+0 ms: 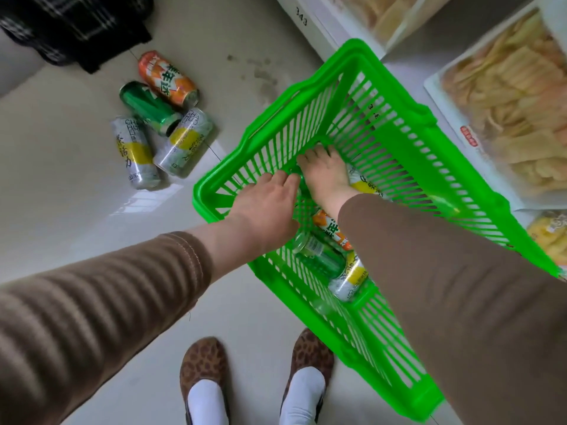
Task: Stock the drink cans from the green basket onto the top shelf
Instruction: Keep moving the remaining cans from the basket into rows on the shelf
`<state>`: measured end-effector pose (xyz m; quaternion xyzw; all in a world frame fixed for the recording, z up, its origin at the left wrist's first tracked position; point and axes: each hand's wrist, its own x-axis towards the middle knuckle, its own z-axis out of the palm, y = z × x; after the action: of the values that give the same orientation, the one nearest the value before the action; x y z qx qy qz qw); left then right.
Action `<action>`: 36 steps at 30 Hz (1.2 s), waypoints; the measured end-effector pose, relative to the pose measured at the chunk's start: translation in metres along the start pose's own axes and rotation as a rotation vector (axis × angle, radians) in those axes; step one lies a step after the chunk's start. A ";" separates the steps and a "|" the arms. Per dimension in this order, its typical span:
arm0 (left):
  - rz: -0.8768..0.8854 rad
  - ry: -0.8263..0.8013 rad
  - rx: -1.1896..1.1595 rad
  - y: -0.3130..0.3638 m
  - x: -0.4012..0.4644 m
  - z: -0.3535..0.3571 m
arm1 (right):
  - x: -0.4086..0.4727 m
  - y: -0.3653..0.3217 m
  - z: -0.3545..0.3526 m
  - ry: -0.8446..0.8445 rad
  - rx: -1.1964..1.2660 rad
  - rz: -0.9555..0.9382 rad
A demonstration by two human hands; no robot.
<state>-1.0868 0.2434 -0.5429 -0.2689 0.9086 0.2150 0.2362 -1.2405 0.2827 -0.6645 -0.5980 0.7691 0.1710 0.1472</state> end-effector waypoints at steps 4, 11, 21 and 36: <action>0.010 -0.010 -0.001 0.001 -0.009 -0.007 | -0.017 -0.001 -0.002 0.025 0.164 0.001; -0.062 -0.056 -0.111 0.019 -0.074 -0.080 | -0.103 0.020 -0.125 0.081 1.117 0.479; 0.035 0.263 -0.304 0.089 -0.212 -0.360 | -0.269 0.045 -0.465 0.455 1.527 0.517; 0.369 0.618 -0.327 0.255 -0.353 -0.580 | -0.472 0.138 -0.718 0.951 1.525 0.528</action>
<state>-1.1563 0.2744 0.1785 -0.1870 0.9238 0.3047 -0.1367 -1.2757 0.4089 0.1953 -0.1534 0.7638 -0.6141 0.1260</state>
